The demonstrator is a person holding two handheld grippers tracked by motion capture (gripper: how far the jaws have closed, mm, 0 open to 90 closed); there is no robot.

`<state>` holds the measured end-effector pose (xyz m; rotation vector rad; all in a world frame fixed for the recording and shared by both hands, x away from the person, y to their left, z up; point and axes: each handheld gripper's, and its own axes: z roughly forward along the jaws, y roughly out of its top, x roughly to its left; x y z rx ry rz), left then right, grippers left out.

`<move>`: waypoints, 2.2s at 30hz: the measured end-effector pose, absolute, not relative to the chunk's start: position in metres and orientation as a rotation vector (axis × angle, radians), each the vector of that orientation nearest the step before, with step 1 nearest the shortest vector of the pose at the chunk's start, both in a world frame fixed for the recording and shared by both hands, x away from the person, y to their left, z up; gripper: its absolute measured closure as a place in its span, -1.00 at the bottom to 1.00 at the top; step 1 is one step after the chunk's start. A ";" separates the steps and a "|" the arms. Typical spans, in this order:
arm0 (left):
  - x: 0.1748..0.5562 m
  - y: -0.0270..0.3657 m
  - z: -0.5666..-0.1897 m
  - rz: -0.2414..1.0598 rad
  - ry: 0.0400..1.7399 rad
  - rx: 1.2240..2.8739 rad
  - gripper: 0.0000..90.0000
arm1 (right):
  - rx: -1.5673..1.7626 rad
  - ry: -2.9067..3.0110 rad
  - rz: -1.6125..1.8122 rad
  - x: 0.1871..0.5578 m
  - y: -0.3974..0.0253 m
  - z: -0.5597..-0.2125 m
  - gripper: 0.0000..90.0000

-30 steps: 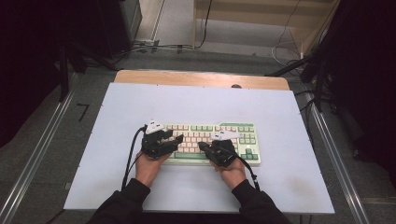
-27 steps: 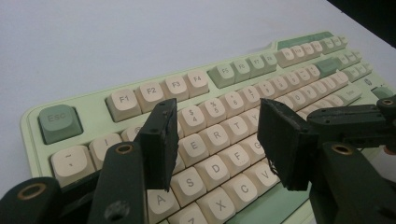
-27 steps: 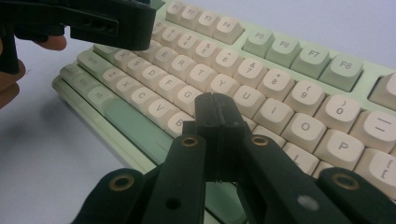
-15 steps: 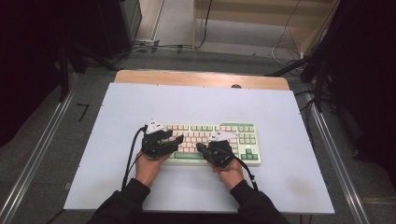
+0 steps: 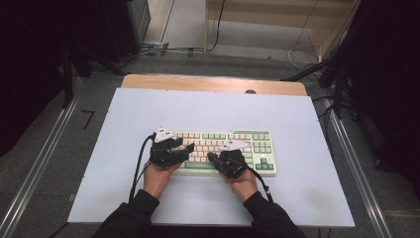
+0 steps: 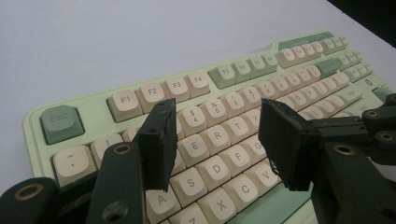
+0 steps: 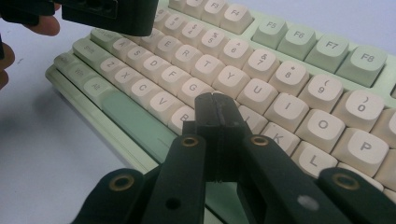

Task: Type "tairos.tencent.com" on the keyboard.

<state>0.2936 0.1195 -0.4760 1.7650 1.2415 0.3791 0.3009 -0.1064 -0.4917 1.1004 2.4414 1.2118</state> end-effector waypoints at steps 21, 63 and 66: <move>0.294 0.119 -0.476 0.380 1.243 1.769 -0.01 | 1.150 2.397 1.297 0.303 -0.120 -0.480 0.67; 0.308 0.085 -0.486 0.408 1.156 1.915 1.00 | 1.180 2.327 1.307 0.307 -0.141 -0.471 0.94; 0.311 0.086 -0.488 0.410 1.174 1.906 1.00 | 1.182 2.324 1.307 0.307 -0.141 -0.471 0.94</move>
